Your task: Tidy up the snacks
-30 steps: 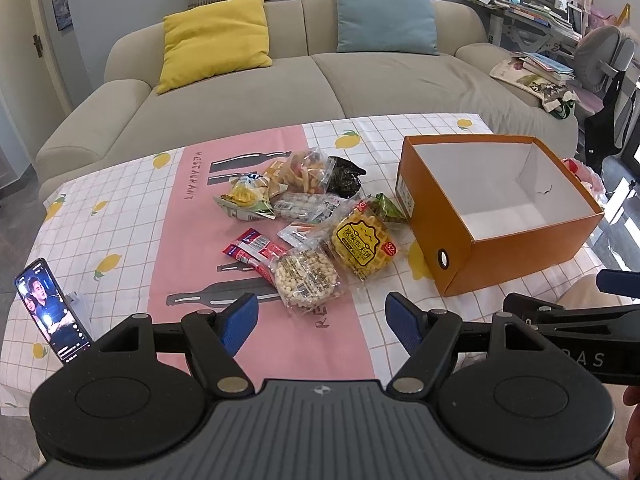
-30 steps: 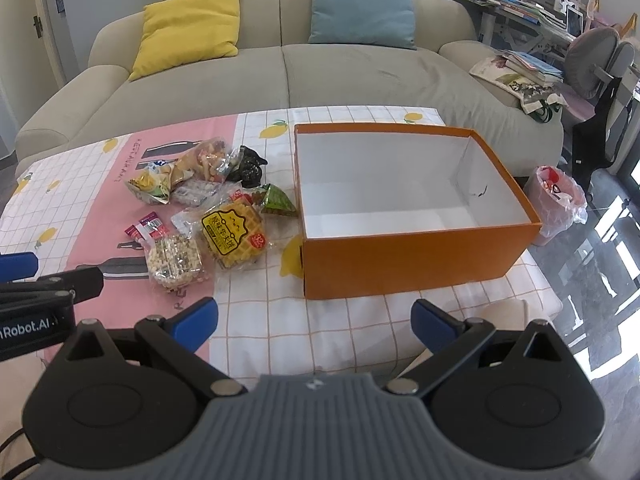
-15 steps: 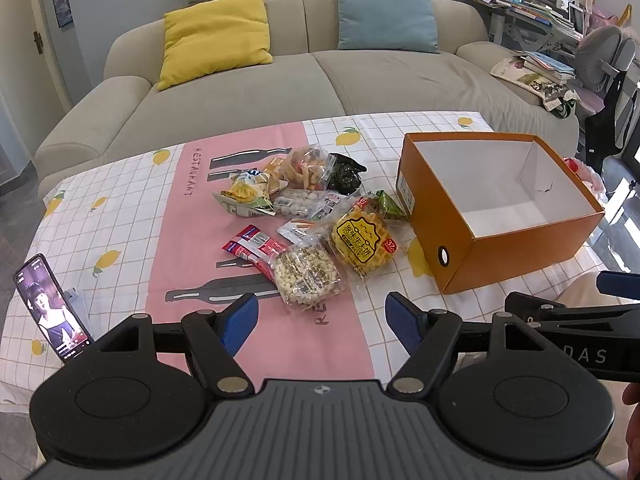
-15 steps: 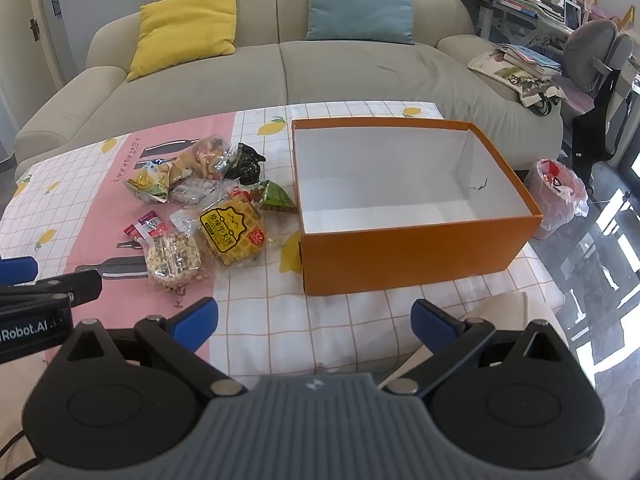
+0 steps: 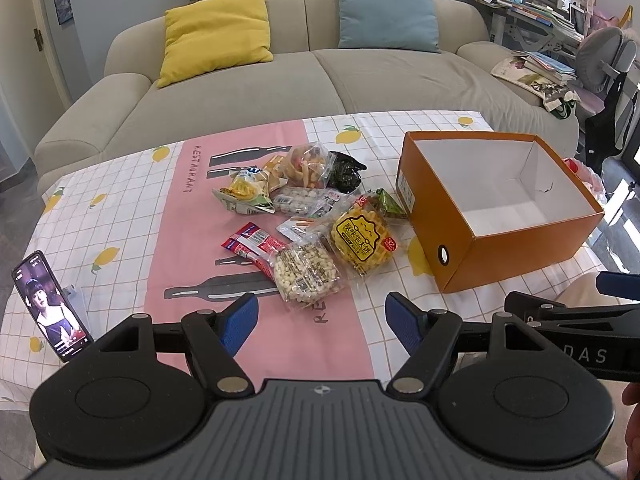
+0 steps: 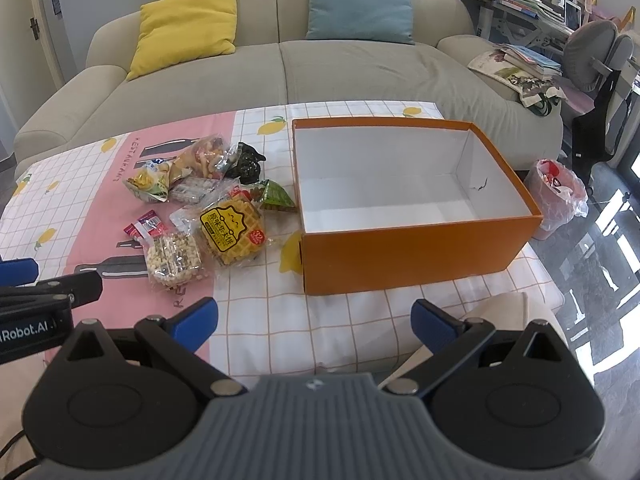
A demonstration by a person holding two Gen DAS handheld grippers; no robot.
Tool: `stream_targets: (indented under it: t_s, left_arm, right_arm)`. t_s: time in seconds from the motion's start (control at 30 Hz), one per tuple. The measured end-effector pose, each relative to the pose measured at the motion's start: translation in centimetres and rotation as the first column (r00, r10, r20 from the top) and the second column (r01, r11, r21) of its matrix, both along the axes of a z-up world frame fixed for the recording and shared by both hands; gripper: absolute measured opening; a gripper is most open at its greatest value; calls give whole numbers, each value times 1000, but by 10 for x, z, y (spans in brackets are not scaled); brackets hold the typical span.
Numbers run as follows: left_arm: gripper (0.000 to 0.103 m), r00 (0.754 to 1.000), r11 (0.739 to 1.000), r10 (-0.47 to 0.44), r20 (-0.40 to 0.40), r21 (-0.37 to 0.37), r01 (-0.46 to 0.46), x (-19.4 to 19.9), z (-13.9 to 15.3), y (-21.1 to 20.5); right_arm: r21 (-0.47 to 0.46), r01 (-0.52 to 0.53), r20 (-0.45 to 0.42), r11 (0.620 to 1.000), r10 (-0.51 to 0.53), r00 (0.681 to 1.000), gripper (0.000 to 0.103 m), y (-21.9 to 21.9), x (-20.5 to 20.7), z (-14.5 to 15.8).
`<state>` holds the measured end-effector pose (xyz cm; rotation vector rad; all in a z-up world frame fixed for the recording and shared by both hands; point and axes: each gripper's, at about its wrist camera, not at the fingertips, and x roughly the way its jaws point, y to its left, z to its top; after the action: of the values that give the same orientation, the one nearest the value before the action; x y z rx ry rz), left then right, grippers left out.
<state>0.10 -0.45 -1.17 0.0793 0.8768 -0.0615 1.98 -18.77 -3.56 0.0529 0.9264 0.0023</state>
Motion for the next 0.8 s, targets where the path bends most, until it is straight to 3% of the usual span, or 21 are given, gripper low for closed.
stream_targets:
  t_s: [0.8]
  left_arm:
    - [85, 1000, 1000, -13, -3, -9, 13, 3, 5, 1]
  right_arm:
    - [15, -8, 2, 1000, 8, 1000, 100, -1, 4, 3]
